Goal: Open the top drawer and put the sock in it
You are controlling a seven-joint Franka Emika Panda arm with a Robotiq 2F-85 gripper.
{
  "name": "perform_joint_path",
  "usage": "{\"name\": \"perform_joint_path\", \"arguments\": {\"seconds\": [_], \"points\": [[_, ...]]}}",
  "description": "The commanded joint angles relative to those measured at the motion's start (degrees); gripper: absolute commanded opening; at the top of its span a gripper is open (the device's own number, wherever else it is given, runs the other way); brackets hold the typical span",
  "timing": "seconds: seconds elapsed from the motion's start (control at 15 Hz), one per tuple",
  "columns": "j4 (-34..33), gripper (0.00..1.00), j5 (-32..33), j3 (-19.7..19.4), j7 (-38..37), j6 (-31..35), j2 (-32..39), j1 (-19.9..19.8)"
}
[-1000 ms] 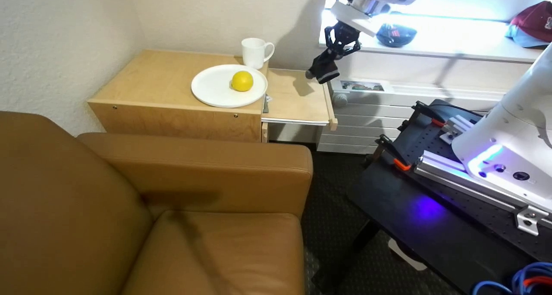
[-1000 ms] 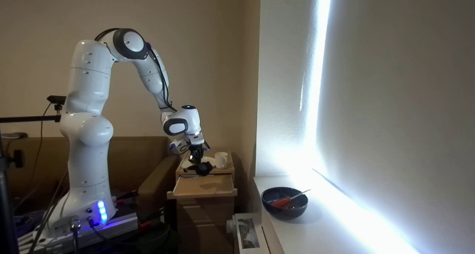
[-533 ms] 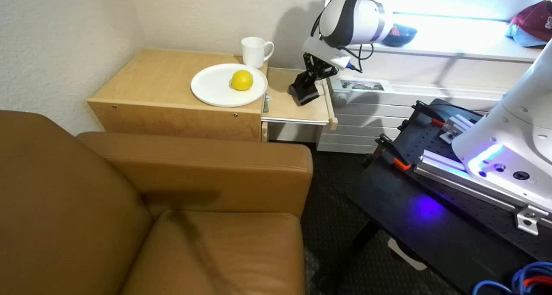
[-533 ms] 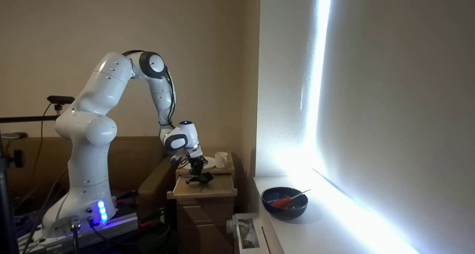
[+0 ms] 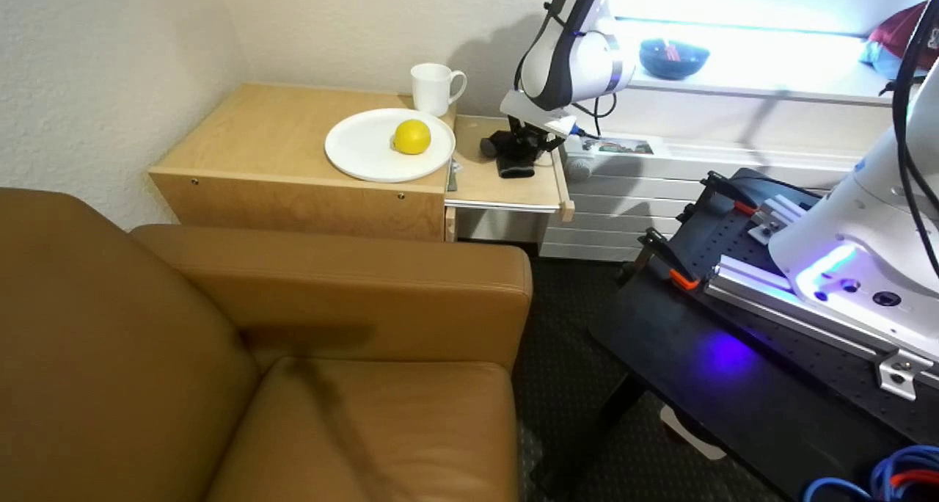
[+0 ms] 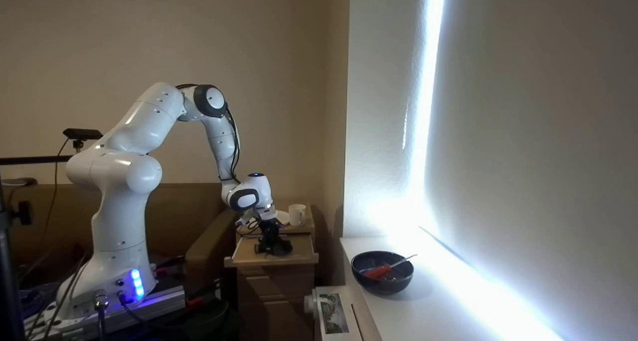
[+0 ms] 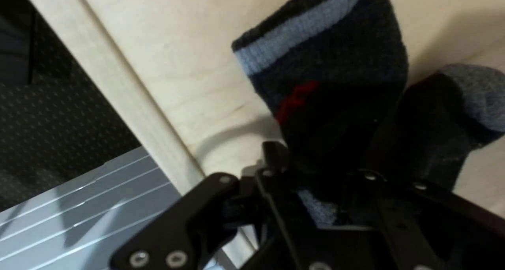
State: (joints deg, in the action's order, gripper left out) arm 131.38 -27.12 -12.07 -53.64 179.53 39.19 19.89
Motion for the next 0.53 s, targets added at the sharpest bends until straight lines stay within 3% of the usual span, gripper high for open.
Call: {"name": "perform_joint_path", "arguments": {"seconds": [0.0, 0.27, 0.47], "points": [[1.3, 0.68, 4.6, -9.9, -2.5, -6.4, -2.7, 7.5], [5.7, 0.96, 10.5, -5.7, 4.4, -6.9, -14.7, 1.1], [7.9, 1.0, 6.1, 3.3, 15.7, -8.4, -24.2, -8.1]]}}
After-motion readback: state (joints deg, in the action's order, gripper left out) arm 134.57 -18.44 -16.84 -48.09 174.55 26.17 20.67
